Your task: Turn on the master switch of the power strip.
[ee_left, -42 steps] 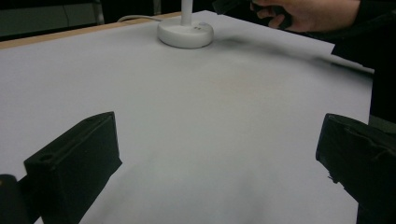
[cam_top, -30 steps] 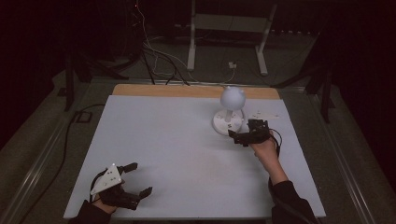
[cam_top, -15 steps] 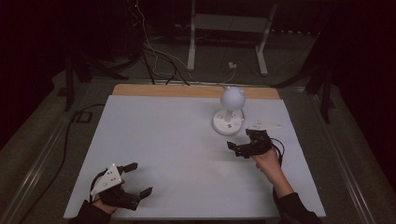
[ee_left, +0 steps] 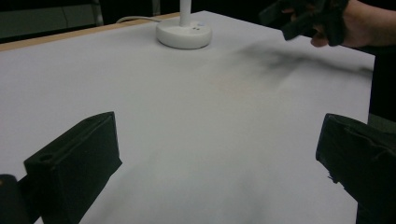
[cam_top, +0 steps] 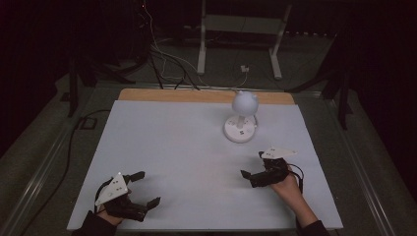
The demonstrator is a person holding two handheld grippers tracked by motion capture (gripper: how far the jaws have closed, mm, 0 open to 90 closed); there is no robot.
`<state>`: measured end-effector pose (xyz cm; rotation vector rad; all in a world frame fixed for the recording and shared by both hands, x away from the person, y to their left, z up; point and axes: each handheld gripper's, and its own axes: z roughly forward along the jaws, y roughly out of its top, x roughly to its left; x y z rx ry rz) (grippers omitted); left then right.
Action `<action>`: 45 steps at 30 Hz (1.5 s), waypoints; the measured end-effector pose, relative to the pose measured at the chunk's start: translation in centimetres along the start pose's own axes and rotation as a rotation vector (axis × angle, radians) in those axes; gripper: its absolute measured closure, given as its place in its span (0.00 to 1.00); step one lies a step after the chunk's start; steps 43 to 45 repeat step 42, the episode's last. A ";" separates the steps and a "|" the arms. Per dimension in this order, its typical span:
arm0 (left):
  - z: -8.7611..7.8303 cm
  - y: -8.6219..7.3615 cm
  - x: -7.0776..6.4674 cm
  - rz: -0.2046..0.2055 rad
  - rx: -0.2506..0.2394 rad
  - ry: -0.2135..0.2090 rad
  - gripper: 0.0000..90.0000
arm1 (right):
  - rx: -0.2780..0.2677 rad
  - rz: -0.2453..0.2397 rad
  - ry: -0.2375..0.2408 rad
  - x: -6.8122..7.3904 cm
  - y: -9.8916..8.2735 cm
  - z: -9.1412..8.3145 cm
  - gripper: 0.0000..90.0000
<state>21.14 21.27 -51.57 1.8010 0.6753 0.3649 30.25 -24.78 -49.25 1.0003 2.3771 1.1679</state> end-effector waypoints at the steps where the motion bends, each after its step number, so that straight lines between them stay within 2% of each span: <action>1: 0.0 0.0 0.0 0.003 0.000 0.000 0.00 | 0.002 0.006 0.004 0.2 -0.3 -0.1 0.00; 8: 0.0 0.0 0.0 0.001 -0.001 -0.001 0.00 | 0.032 -0.021 0.009 1.2 -2.1 -1.2 0.00; 13: 0.0 0.0 0.0 0.001 -0.002 -0.001 0.00 | 0.023 -0.015 0.014 1.6 -3.3 -2.3 0.00; 17: 0.0 0.1 -0.1 0.002 -0.003 -0.005 0.00 | 0.032 -0.043 0.006 1.8 -4.3 -3.2 0.00; 24: 0.0 0.1 -0.1 0.005 -0.001 -0.003 0.00 | 0.056 -0.041 -0.021 1.2 -6.0 -4.9 0.00; 32: 0.1 0.1 -0.2 0.008 0.005 -0.006 0.00 | 0.077 -0.027 -0.081 -0.2 -8.0 -6.2 0.00; 37: 0.1 0.1 -0.2 0.009 0.006 -0.004 0.00 | 0.089 -0.030 -0.096 -0.5 -8.3 -6.3 0.00; 45: 0.2 0.1 -0.1 0.009 0.008 -0.005 0.00 | 0.092 -0.036 -0.089 -0.3 -8.3 -6.1 0.00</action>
